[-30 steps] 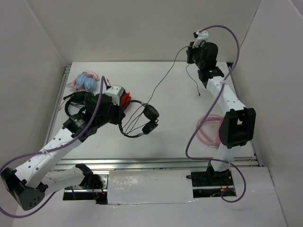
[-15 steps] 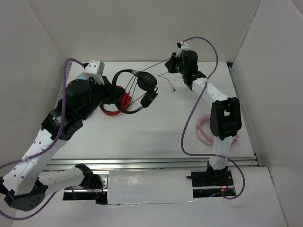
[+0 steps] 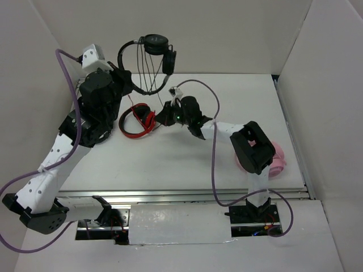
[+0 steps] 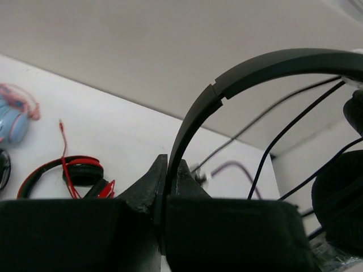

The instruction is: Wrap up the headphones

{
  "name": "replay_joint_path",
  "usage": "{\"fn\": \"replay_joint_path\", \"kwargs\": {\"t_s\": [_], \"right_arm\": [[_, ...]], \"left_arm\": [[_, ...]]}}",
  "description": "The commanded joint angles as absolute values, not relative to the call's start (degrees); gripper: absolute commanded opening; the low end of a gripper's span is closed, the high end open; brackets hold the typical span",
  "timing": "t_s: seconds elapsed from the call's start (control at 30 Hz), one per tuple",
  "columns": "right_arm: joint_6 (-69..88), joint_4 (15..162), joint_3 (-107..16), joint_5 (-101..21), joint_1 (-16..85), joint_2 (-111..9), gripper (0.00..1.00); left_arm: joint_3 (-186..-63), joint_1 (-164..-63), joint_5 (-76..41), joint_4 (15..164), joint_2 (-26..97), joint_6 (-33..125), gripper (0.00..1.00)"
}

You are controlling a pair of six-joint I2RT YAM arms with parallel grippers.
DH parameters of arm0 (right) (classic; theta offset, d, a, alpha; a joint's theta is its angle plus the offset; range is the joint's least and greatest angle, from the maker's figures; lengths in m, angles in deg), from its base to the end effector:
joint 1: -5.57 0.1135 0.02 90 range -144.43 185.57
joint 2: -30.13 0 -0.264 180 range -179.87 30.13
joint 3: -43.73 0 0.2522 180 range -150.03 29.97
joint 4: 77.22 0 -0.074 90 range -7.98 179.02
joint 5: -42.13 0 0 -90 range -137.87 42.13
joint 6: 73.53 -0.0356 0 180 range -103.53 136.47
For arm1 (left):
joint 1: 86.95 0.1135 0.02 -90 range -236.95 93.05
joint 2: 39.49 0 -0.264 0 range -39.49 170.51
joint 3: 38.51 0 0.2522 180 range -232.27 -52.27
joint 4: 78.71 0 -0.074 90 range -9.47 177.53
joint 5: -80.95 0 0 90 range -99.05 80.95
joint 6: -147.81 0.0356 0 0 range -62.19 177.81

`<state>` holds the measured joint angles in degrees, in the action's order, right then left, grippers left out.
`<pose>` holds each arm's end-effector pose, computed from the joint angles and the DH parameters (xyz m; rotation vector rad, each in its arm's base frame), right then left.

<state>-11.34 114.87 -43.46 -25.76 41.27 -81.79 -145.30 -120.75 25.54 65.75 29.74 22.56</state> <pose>0.3593 0.2747 0.2295 -0.4273 1.8756 1.1165 0.2020 -0.1109 0.5177 -0.4984 1.4808 -0.4916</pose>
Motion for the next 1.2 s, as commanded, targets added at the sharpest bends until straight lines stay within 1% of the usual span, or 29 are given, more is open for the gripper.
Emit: {"fn": "replay_joint_path", "kwargs": {"t_s": [0.0,0.1,0.17,0.27,0.37,0.47,0.57,0.6,0.63,0.67,0.73,0.8,0.83,0.9,0.93,1.0,1.1,1.13,1.17], "right_arm": [[-15.2,127.2,-38.7,-23.6,44.3,-80.1,0.0],[-12.6,127.4,-35.8,-22.0,47.0,-77.3,0.0],[-11.4,127.3,-31.7,-22.2,50.0,-74.8,0.0],[-8.1,126.1,-24.6,-25.5,54.1,-66.4,0.0],[-5.1,122.9,-18.5,-28.7,57.9,-60.2,0.0],[-2.3,118.4,-12.8,-40.3,62.4,-47.9,0.0],[-0.8,111.0,-10.3,-59.7,65.9,-39.1,0.0],[0.7,110.0,-10.0,-62.6,66.4,-37.4,0.0],[2.1,108.5,-10.5,-64.2,67.0,-34.4,0.0],[3.8,105.1,-11.6,-68.4,67.2,-33.3,0.0],[9.1,102.3,-15.5,-73.2,67.6,-32.4,0.0],[13.9,101.2,-19.3,-79.2,67.4,-32.7,0.0],[20.4,100.0,-20.6,-79.5,66.7,-33.7,0.0],[26.2,100.7,-24.0,-79.6,64.5,-34.7,0.0],[31.6,102.4,-24.7,-79.0,63.5,-35.6,0.0],[36.0,102.9,-28.2,-77.4,60.7,-36.7,0.0],[40.4,99.1,-35.3,-74.3,56.9,-40.8,0.0],[41.3,97.4,-36.7,-71.3,55.8,-41.5,0.0],[42.8,97.4,-38.3,-69.4,54.7,-42.1,0.0]], "left_arm": [[-147.9,-119.6,40.9,71.4,31.8,14.0,0.0],[-149.5,-118.5,44.0,70.7,35.3,11.8,0.0],[-150.0,-118.4,46.1,69.6,38.6,9.6,0.0],[-152.8,-116.7,47.6,65.7,43.7,5.9,0.0],[-154.7,-114.4,48.8,64.9,47.7,4.5,0.0],[-158.3,-111.5,47.1,61.6,53.0,3.5,0.0],[-157.7,-108.2,45.4,59.6,54.5,2.0,0.0],[-156.9,-107.7,44.3,60.5,54.3,2.7,0.0],[-154.3,-107.3,43.9,61.6,53.6,3.3,0.0],[-153.2,-107.1,43.9,62.0,53.4,3.2,0.0],[-148.2,-106.9,41.6,66.2,51.7,8.1,0.0],[-145.3,-107.2,39.7,65.7,50.5,9.4,0.0],[-140.7,-107.4,36.6,67.1,48.7,11.1,0.0],[-135.4,-109.0,32.3,71.1,46.7,17.5,0.0],[-131.6,-109.7,31.7,71.4,45.1,17.6,0.0],[-128.9,-112.7,32.4,68.9,43.9,16.5,0.0],[-122.1,-116.5,33.4,66.7,42.1,17.1,0.0],[-120.9,-117.0,32.4,67.6,41.5,18.2,0.0],[-119.7,-118.1,29.0,68.6,41.1,22.0,0.0]]}}
